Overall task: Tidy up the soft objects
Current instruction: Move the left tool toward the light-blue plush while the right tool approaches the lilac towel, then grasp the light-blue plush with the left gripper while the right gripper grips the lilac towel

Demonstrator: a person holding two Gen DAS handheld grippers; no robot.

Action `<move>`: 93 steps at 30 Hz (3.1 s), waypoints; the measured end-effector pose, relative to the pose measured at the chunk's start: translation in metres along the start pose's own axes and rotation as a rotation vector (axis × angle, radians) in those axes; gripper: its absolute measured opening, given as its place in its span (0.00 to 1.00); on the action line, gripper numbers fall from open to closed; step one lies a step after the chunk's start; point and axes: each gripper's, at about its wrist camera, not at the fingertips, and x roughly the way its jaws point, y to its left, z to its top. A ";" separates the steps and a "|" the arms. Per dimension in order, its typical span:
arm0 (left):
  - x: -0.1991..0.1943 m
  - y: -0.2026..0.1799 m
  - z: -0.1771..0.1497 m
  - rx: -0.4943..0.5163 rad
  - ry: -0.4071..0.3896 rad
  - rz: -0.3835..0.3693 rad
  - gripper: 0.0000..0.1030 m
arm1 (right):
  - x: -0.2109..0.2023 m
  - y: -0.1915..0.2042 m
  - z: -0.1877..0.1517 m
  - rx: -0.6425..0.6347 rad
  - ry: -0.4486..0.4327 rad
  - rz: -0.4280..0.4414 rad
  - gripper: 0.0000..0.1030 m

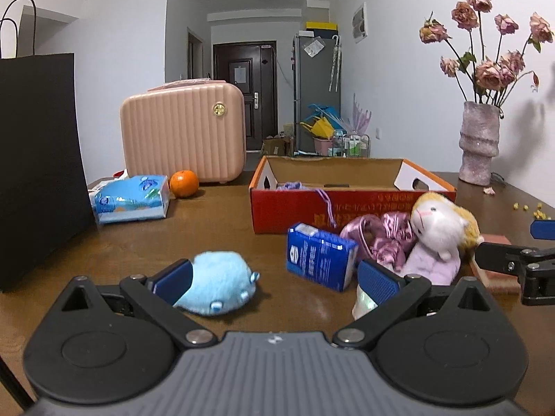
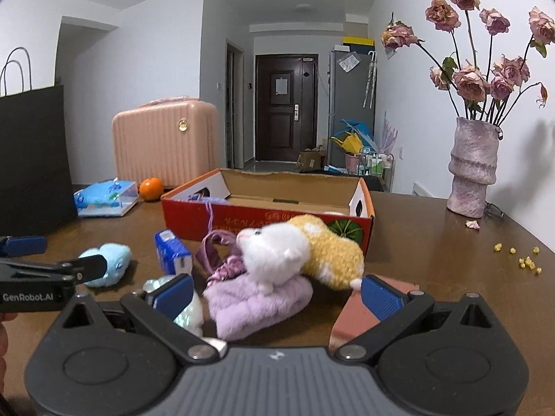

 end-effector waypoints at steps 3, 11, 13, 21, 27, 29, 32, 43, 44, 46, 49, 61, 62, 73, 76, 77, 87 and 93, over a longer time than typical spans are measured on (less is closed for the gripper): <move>-0.002 0.001 -0.006 0.005 0.009 0.000 1.00 | -0.001 0.002 -0.004 0.002 0.008 0.000 1.00; -0.004 0.018 -0.013 -0.028 0.016 0.009 1.00 | 0.002 0.011 -0.007 -0.013 0.023 -0.003 1.00; -0.004 0.020 -0.013 -0.033 0.017 0.009 1.00 | 0.004 0.015 -0.007 -0.021 0.030 0.001 1.00; -0.002 0.028 -0.015 -0.038 0.021 0.001 1.00 | 0.024 0.025 -0.002 -0.071 0.071 -0.015 1.00; 0.002 0.034 -0.016 -0.047 0.031 0.010 1.00 | 0.056 0.023 0.003 -0.083 0.137 -0.020 1.00; 0.004 0.036 -0.016 -0.054 0.040 0.010 1.00 | 0.068 0.021 0.005 -0.061 0.155 -0.016 1.00; 0.006 0.038 -0.017 -0.060 0.054 0.008 1.00 | 0.084 0.021 0.006 -0.029 0.163 -0.013 1.00; 0.010 0.038 -0.019 -0.064 0.070 0.008 1.00 | 0.105 0.029 -0.008 -0.017 0.221 -0.022 0.68; 0.010 0.037 -0.019 -0.066 0.071 0.009 1.00 | 0.103 0.029 -0.009 -0.017 0.214 -0.019 0.60; 0.010 0.038 -0.019 -0.070 0.075 0.009 1.00 | 0.099 0.028 -0.010 -0.009 0.209 -0.002 0.50; 0.010 0.038 -0.020 -0.074 0.077 0.010 1.00 | 0.092 0.025 -0.009 0.000 0.192 0.008 0.39; 0.013 0.040 -0.020 -0.079 0.091 0.019 1.00 | 0.049 0.009 -0.003 0.072 0.036 0.050 0.29; 0.013 0.040 -0.020 -0.078 0.093 0.022 1.00 | 0.045 0.007 -0.003 0.078 0.015 0.054 0.29; 0.015 0.039 -0.020 -0.080 0.096 0.036 1.00 | 0.017 -0.005 -0.003 0.117 -0.142 0.055 0.29; 0.014 0.040 -0.018 -0.083 0.093 0.039 1.00 | 0.012 -0.006 -0.004 0.117 -0.171 0.039 0.29; 0.014 0.040 -0.018 -0.083 0.094 0.039 1.00 | 0.011 -0.007 -0.004 0.119 -0.177 0.034 0.29; 0.028 0.053 -0.002 -0.014 0.112 0.062 1.00 | 0.015 -0.011 -0.003 0.141 -0.179 -0.004 0.29; 0.055 0.065 0.004 -0.009 0.181 0.003 1.00 | 0.019 -0.014 -0.003 0.155 -0.171 -0.037 0.29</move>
